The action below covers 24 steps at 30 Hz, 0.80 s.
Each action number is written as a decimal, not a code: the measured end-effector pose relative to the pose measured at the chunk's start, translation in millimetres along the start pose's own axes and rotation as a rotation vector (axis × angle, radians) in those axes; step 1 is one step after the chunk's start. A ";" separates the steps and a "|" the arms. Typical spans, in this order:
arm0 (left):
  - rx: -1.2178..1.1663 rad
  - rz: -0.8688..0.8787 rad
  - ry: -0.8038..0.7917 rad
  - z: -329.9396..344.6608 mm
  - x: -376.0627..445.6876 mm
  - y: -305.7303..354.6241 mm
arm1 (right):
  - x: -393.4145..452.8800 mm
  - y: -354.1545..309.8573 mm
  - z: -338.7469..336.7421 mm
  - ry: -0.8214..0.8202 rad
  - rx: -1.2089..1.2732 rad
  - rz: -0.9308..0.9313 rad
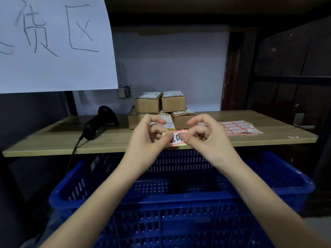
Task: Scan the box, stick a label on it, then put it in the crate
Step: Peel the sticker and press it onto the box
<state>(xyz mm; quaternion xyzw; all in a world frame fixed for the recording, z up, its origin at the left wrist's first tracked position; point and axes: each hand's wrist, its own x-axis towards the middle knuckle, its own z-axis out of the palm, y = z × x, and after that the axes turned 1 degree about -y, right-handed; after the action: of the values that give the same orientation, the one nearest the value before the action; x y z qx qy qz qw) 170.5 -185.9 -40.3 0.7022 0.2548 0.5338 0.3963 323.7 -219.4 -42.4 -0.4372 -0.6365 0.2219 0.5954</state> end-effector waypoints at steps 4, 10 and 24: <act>-0.011 -0.030 0.017 -19.5 -8.1 -0.3 | -4.6 -2.6 8.9 -0.014 0.093 0.023; -0.007 -0.071 -0.008 -28.9 -19.5 -0.8 | -8.0 -0.3 23.7 0.032 0.102 0.036; 0.165 -0.037 0.079 -29.8 -23.9 -9.1 | -29.8 5.6 48.9 0.306 -0.940 -0.567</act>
<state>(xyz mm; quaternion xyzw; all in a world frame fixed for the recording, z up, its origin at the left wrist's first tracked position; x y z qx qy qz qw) 135.6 -191.0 -57.5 0.7061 0.3260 0.5309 0.3366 276.0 -229.3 -73.1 -0.4943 -0.6659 -0.3196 0.4584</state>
